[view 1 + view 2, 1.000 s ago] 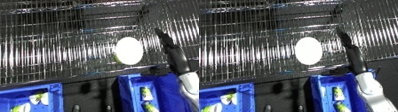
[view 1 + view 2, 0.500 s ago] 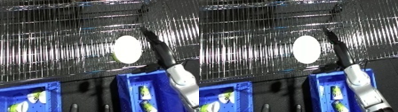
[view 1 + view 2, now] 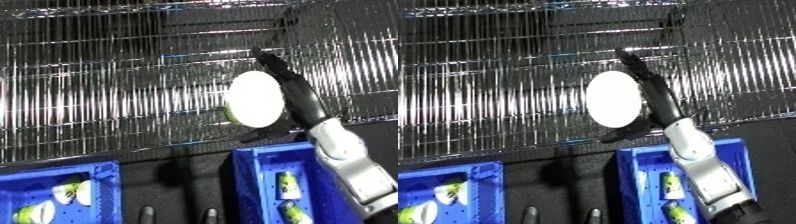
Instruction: Pick up the object and place it into the box
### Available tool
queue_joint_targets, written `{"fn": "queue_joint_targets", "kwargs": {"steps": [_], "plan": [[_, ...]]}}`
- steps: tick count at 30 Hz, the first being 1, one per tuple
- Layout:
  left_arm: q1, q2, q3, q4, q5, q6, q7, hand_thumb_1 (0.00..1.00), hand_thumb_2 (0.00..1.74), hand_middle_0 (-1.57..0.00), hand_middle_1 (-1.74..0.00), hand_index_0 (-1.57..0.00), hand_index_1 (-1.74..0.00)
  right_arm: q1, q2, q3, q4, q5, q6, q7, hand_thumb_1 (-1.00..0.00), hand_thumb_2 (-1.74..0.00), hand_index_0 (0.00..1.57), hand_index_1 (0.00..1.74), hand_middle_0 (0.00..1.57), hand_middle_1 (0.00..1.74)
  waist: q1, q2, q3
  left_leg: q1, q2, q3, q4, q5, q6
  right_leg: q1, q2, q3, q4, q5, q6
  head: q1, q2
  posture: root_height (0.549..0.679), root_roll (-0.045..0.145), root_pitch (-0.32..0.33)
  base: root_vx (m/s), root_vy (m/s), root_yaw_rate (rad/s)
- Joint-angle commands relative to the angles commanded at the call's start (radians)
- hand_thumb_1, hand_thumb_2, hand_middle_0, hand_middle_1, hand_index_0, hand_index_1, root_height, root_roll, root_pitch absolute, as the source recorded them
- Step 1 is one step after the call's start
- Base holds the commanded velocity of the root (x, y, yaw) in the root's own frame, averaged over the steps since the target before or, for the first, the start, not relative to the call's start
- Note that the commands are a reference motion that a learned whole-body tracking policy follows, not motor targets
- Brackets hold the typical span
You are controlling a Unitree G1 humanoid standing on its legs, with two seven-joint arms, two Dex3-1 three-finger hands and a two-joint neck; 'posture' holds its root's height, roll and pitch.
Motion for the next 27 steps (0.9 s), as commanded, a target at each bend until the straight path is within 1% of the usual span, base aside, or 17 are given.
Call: {"fn": "queue_joint_targets", "kwargs": {"steps": [6, 10, 14, 18, 20, 24, 27], "plan": [[0.001, -0.005, -0.002, -0.004, -0.002, -0.001, 0.003, 0.00, 0.00, 0.00, 0.00, 0.00, 0.00, 0.000, 0.006, 0.002, -0.006, 0.012, -0.002, 0.010, -0.55, -0.96, 0.86, 0.96, 0.86, 0.96, 0.001, 0.003, 0.000, 0.001, -0.001, 0.000, -0.009, 0.006, 0.0005, -0.003, -0.0010, 0.000, -0.004, 0.002, 0.0012, 0.000, 0.010, 0.645, 0.081, 0.127, -0.007, 0.017, 0.009], [0.004, -0.004, -0.001, -0.005, -0.003, -0.002, 0.003, 0.00, 0.00, 0.00, 0.00, 0.00, 0.00, 0.010, 0.005, 0.000, -0.012, 0.021, -0.005, 0.008, -0.75, -1.30, 1.18, 1.30, 1.18, 1.30, 0.000, 0.003, 0.000, 0.004, 0.000, 0.000, -0.013, 0.007, 0.0007, -0.001, -0.0011, 0.000, -0.006, 0.003, 0.0013, 0.004, 0.015, 0.645, 0.081, 0.126, -0.018, 0.002, 0.005], [0.006, -0.007, 0.003, -0.002, -0.006, -0.002, 0.004, 0.00, 0.00, 0.00, 0.00, 0.00, 0.00, 0.029, 0.007, -0.012, -0.031, 0.023, -0.012, -0.027, -0.75, -1.30, 1.18, 1.30, 1.18, 1.30, -0.007, 0.000, 0.000, 0.009, 0.003, 0.004, -0.016, 0.008, -0.0012, 0.003, 0.0007, 0.002, -0.012, 0.005, 0.0026, -0.004, 0.024, 0.645, 0.081, 0.124, -0.020, 0.004, -0.030], [0.011, -0.012, 0.009, -0.003, -0.006, -0.003, 0.012, 0.00, 0.00, 0.00, 0.00, 0.00, 0.00, 0.061, 0.005, -0.033, -0.073, 0.009, -0.030, -0.089, -0.75, -1.30, 1.18, 1.30, 1.18, 1.30, -0.019, -0.006, 0.000, 0.013, 0.009, 0.009, -0.023, 0.010, -0.0036, 0.005, 0.0050, 0.008, -0.029, 0.015, 0.0065, -0.025, 0.034, 0.646, 0.080, 0.127, -0.029, 0.007, -0.097], [0.014, -0.015, 0.011, 0.000, -0.006, -0.008, 0.015, 0.00, 0.00, 0.00, 0.00, 0.00, 0.00, 0.081, 0.002, -0.048, -0.101, 0.007, -0.046, -0.113, -0.75, -1.30, 1.18, 1.30, 1.18, 1.30, -0.026, -0.010, 0.000, 0.017, 0.012, 0.013, -0.031, 0.012, -0.0044, 0.007, 0.0089, 0.011, -0.043, 0.022, 0.0099, -0.030, 0.044, 0.647, 0.079, 0.130, -0.032, 0.004, -0.132], [0.014, -0.021, 0.025, 0.013, -0.009, -0.024, 0.019, 0.00, 0.00, 0.00, 0.00, 0.00, 0.00, 0.133, -0.002, -0.094, -0.178, 0.004, -0.081, -0.164, -0.75, -1.30, 1.18, 1.30, 1.18, 1.30, -0.048, -0.019, 0.000, 0.027, 0.019, 0.024, -0.049, 0.017, -0.0059, 0.009, 0.0181, 0.023, -0.067, 0.035, 0.0188, -0.053, 0.062, 0.649, 0.075, 0.136, -0.039, 0.018, -0.157], [0.013, -0.024, 0.041, 0.020, -0.015, -0.029, 0.024, 0.00, 0.00, 0.00, 0.00, 0.00, 0.00, 0.197, -0.004, -0.144, -0.257, 0.015, -0.104, -0.213, -0.75, -1.30, 1.18, 1.30, 1.18, 1.30, -0.071, -0.029, 0.000, 0.030, 0.024, 0.035, -0.055, 0.016, -0.0056, 0.008, 0.0267, 0.034, -0.082, 0.043, 0.0246, -0.056, 0.079, 0.650, 0.072, 0.141, -0.048, 0.026, -0.184]]}}
